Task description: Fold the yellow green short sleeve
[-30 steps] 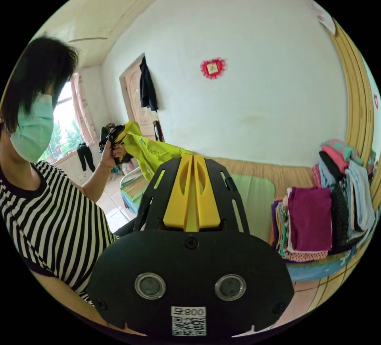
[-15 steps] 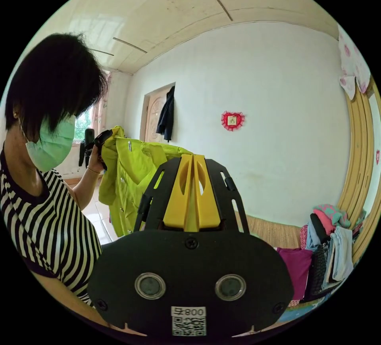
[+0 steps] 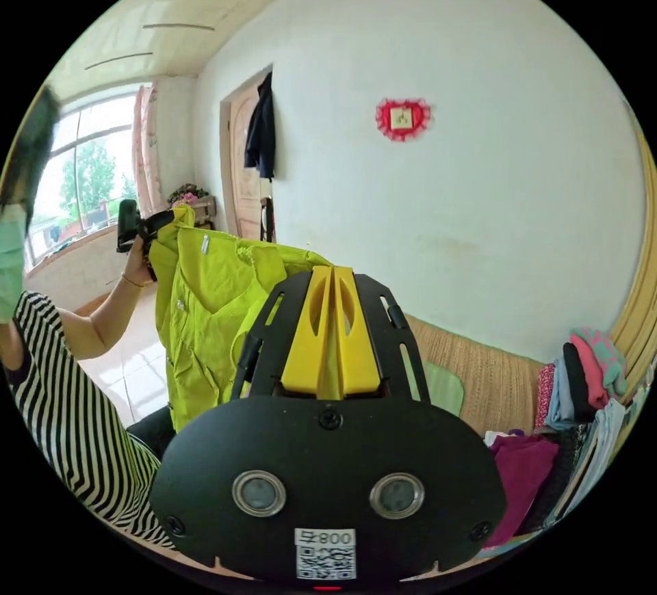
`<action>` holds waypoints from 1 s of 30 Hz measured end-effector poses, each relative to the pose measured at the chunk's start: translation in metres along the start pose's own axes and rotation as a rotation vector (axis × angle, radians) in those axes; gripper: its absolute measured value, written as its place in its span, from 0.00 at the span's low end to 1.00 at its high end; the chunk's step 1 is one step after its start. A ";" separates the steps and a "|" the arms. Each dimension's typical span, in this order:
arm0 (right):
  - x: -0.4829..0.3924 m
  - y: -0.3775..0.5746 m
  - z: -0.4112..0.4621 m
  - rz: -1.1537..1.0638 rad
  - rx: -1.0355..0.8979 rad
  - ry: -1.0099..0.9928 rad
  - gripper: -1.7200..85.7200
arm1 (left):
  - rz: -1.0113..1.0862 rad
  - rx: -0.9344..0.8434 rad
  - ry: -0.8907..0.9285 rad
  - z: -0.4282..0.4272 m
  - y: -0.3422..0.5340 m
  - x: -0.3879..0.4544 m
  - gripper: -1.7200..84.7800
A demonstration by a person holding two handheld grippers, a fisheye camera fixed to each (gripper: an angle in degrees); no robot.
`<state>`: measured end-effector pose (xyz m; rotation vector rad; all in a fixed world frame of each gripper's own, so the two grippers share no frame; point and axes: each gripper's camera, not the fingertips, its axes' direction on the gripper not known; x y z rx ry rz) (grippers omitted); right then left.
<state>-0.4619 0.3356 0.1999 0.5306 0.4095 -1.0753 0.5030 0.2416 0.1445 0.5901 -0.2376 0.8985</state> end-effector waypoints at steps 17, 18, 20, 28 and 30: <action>0.385 0.067 0.503 0.513 -0.645 -0.011 0.02 | -0.599 -0.559 -0.206 0.246 0.093 -0.384 0.10; 0.391 0.077 0.505 0.521 -0.643 -0.023 0.02 | -0.596 -0.581 -0.220 0.239 0.104 -0.392 0.10; 0.400 0.120 0.510 0.523 -0.670 -0.025 0.02 | -0.587 -0.630 -0.269 0.228 0.120 -0.402 0.10; 0.439 0.208 0.561 0.495 -0.914 0.178 0.01 | -0.610 -0.838 -0.532 0.212 0.150 -0.467 0.07; 0.454 0.206 0.568 0.472 -0.902 0.190 0.01 | -0.593 -0.894 -0.595 0.219 0.148 -0.487 0.05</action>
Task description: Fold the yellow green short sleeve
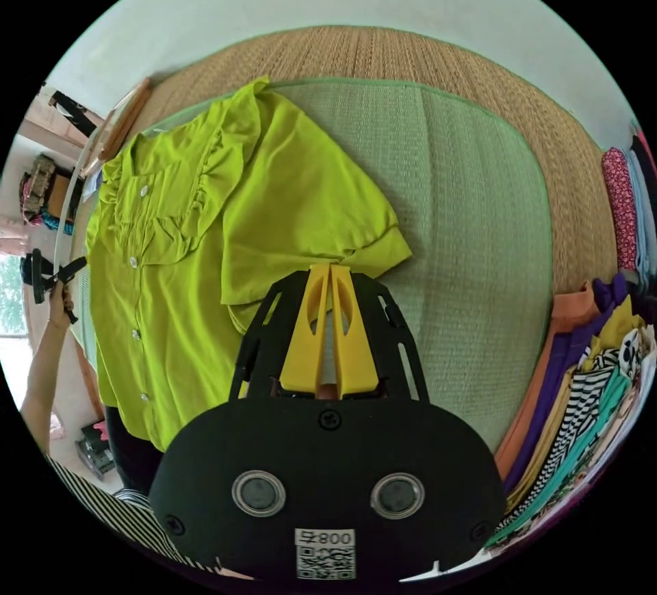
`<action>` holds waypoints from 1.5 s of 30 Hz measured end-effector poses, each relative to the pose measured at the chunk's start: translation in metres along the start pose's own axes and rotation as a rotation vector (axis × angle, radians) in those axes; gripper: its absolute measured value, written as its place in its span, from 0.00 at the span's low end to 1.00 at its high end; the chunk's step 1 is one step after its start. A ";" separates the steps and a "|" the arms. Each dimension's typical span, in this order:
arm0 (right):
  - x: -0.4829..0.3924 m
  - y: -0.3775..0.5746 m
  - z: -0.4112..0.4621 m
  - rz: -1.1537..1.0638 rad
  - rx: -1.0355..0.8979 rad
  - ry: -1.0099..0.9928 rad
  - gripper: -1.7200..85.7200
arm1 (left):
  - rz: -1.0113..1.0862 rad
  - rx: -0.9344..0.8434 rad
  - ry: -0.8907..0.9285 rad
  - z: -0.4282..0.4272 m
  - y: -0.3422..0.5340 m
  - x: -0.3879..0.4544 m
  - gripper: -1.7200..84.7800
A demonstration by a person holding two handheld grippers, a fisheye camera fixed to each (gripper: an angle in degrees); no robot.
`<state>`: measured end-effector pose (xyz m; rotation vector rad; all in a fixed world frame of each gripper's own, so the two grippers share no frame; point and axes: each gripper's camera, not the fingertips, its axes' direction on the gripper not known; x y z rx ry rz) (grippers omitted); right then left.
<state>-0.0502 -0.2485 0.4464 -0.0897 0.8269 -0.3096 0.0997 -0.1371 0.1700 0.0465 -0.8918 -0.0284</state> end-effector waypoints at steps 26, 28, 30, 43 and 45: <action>0.201 -0.157 -0.041 0.095 0.040 0.041 0.01 | -0.019 0.063 0.000 -0.032 -0.092 -0.117 0.02; 0.216 -0.155 -0.038 0.112 0.046 0.027 0.01 | -0.039 0.061 0.028 -0.034 -0.094 -0.132 0.02; 0.238 -0.151 -0.041 0.161 0.073 -0.032 0.01 | -0.034 0.062 0.028 -0.038 -0.095 -0.147 0.02; 0.260 -0.119 -0.112 0.063 0.221 -0.150 0.02 | 0.058 0.080 0.308 -0.067 -0.007 -0.186 0.02; 0.238 -0.122 -0.117 -0.010 0.229 -0.210 0.02 | 0.089 0.061 0.342 -0.061 0.002 -0.184 0.02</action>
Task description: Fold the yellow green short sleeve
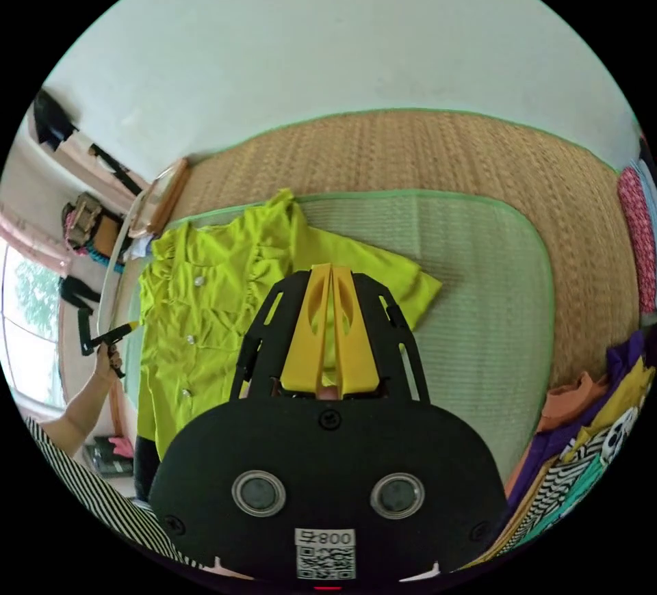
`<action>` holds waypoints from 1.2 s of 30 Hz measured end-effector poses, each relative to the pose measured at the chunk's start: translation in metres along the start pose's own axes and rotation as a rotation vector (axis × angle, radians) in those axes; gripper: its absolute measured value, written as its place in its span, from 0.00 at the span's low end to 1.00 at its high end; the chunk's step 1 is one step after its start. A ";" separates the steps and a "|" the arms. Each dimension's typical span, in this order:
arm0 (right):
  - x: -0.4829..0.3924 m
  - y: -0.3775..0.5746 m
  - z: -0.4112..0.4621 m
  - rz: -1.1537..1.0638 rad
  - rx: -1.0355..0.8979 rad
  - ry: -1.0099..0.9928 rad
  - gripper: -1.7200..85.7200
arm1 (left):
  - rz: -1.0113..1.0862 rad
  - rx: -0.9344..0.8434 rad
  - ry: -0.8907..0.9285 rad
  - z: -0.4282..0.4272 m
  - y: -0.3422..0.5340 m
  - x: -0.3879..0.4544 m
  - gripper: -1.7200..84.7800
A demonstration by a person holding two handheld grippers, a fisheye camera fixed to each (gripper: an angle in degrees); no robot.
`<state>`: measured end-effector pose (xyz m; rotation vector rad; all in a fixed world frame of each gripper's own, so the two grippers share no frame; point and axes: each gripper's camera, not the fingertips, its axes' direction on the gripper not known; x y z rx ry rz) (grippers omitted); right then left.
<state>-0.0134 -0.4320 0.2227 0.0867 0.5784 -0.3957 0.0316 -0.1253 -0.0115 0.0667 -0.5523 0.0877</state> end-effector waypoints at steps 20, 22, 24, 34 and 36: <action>0.013 0.090 -0.032 0.004 -0.103 -0.125 0.02 | -0.098 -0.109 0.169 -0.035 0.157 -0.059 0.09; 0.019 0.141 -0.052 0.026 -0.126 -0.143 0.02 | -0.120 -0.161 0.147 -0.039 0.185 -0.060 0.11; 0.026 0.196 -0.070 0.068 -0.161 -0.148 0.03 | -0.139 -0.209 0.099 -0.041 0.220 -0.062 0.13; 0.013 0.406 -0.125 0.212 -0.334 -0.039 0.10 | -0.128 -0.270 -0.039 -0.014 0.266 -0.062 0.06; 0.007 0.412 -0.123 0.202 -0.338 -0.010 0.10 | -0.141 -0.279 -0.048 -0.010 0.269 -0.062 0.04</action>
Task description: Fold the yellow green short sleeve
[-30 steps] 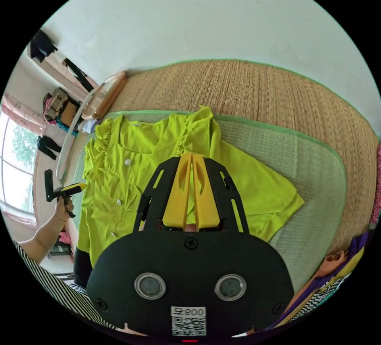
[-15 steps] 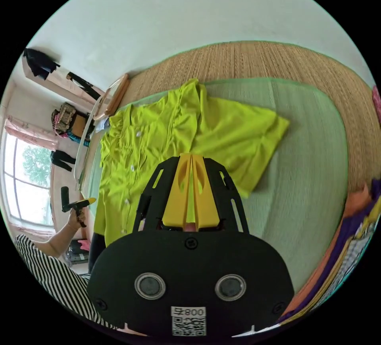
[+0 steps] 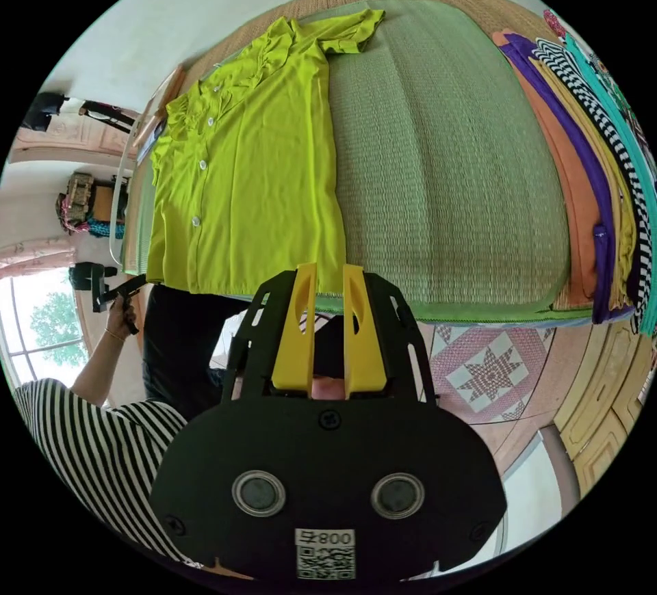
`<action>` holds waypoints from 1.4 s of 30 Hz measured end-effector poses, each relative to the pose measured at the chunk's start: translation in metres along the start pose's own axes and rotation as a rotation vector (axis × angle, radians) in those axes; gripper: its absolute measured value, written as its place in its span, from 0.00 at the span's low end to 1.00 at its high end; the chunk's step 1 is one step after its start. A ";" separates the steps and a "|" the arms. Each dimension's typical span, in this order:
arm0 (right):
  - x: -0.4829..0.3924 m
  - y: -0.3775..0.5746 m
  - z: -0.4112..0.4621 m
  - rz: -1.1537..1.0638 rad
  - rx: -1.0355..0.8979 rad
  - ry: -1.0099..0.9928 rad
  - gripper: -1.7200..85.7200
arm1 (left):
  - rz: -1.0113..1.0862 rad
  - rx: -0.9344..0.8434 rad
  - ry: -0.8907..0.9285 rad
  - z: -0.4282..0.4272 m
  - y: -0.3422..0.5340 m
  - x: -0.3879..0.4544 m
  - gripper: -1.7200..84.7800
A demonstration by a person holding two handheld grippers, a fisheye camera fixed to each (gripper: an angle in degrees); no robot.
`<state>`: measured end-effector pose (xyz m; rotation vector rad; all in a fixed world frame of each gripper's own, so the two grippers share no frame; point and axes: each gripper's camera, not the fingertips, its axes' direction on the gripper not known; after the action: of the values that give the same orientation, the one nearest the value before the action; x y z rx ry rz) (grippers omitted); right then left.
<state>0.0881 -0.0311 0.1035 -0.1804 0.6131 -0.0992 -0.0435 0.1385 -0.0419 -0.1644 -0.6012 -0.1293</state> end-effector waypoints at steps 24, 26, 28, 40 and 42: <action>0.020 0.065 0.015 0.035 -0.089 -0.044 0.02 | -0.128 0.143 -0.050 0.024 0.015 -0.051 0.03; 0.024 0.067 0.016 0.056 -0.093 -0.083 0.02 | -0.162 0.164 -0.053 0.028 0.012 -0.057 0.03; 0.030 0.070 0.012 0.081 -0.082 -0.122 0.02 | -0.193 0.196 -0.044 0.027 0.009 -0.063 0.03; 0.008 -0.052 -0.063 -0.030 0.231 -0.132 0.02 | 0.181 0.233 0.145 0.092 -0.175 0.046 0.02; -0.012 -0.095 -0.062 -0.092 0.244 -0.063 0.02 | 0.327 0.184 0.195 0.131 -0.234 0.105 0.02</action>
<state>0.0389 -0.1313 0.0788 0.0244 0.5245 -0.2549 -0.0686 -0.0729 0.1515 -0.0688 -0.3825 0.2241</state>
